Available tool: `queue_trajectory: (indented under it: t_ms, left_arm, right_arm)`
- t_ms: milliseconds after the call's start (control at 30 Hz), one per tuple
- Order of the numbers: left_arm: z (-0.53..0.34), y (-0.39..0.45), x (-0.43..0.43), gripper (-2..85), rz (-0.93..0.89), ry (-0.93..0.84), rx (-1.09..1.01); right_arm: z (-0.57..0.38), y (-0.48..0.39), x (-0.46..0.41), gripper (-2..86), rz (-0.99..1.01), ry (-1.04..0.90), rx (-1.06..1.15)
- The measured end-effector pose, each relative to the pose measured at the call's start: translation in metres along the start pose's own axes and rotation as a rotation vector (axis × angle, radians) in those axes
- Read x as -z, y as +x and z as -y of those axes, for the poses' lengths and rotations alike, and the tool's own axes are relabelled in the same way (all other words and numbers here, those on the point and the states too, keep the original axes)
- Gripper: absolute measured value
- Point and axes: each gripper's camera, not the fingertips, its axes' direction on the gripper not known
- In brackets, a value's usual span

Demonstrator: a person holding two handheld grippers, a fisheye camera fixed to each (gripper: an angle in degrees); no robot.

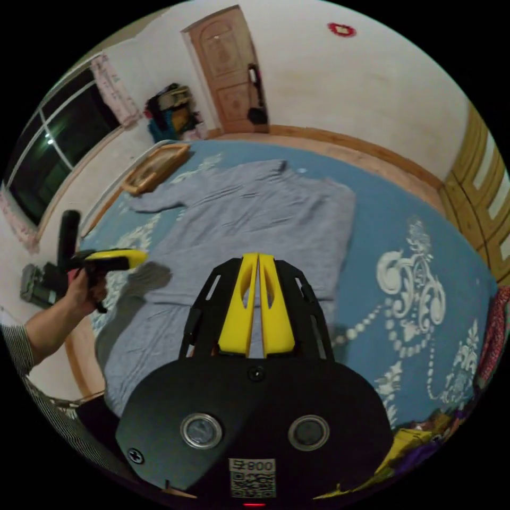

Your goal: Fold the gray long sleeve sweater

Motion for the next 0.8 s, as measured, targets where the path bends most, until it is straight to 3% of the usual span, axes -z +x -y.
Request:
queue_trajectory:
  t_ms: [167,333,467,633,733,800]
  left_arm:
    - [0.024,0.012,-0.035,2.3,-0.028,-0.042,-0.042]
    - [0.077,0.033,-0.071,2.1,-0.09,-0.035,-0.103]
    - [0.142,0.067,-0.116,1.6,-0.124,-0.05,-0.166]
    - [0.222,0.082,-0.175,0.7,-0.038,-0.106,-0.182]
    - [0.267,0.085,-0.203,0.5,0.001,-0.113,-0.186]
    - [0.294,0.077,-0.227,0.4,-0.001,-0.165,-0.155]
  right_arm:
    - [0.01,0.105,-0.048,-0.1,-0.214,-0.188,-0.15]
    - [-0.012,0.149,-0.029,0.0,-0.217,-0.093,-0.291]
    - [-0.016,0.14,-0.017,0.0,-0.181,-0.038,-0.23]
    - [-0.018,0.114,-0.005,0.0,-0.149,0.045,-0.093]
    - [-0.016,0.123,-0.028,0.0,-0.265,-0.056,-0.081]
    - [-0.02,0.141,-0.038,0.0,-0.207,-0.09,-0.119]
